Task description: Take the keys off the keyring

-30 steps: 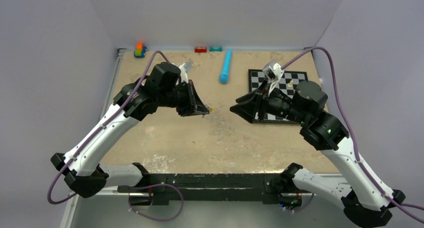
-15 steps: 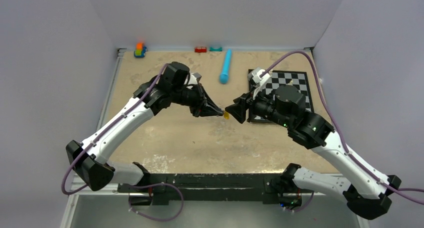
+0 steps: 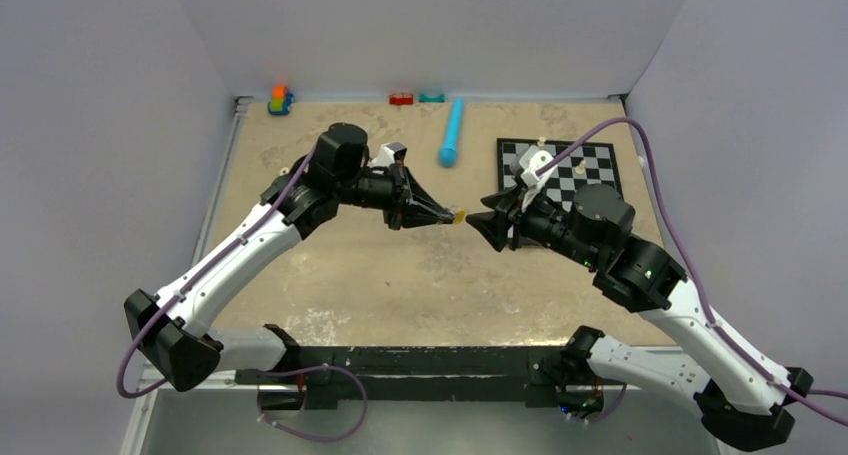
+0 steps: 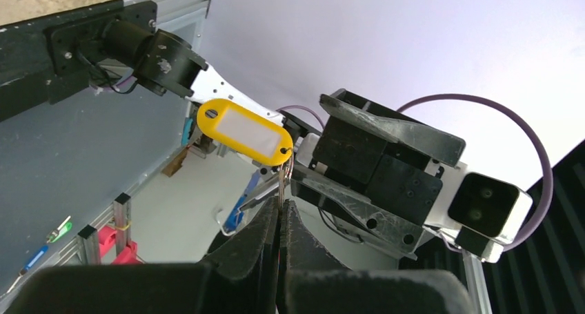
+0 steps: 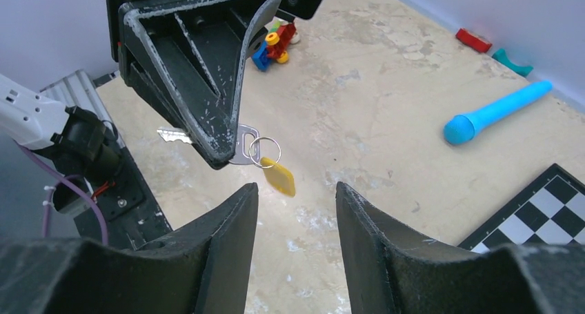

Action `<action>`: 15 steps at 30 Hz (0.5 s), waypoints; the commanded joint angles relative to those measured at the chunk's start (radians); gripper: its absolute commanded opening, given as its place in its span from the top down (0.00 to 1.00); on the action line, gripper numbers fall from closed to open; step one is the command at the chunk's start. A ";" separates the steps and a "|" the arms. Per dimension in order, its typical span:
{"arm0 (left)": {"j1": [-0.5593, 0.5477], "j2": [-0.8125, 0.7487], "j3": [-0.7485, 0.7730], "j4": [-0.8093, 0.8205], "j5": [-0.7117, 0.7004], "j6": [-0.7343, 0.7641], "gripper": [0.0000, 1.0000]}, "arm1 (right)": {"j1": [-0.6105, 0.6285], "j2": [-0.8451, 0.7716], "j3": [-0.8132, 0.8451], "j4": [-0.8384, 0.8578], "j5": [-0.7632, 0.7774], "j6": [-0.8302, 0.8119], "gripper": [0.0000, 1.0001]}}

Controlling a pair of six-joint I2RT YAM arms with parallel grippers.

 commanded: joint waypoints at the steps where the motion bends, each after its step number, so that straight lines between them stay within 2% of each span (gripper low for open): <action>1: 0.008 -0.034 -0.012 0.080 0.041 -0.061 1.00 | 0.006 0.002 -0.001 0.037 -0.038 -0.049 0.51; 15: 0.008 -0.051 -0.061 0.231 0.029 -0.196 1.00 | 0.009 0.030 0.050 0.025 -0.063 -0.101 0.55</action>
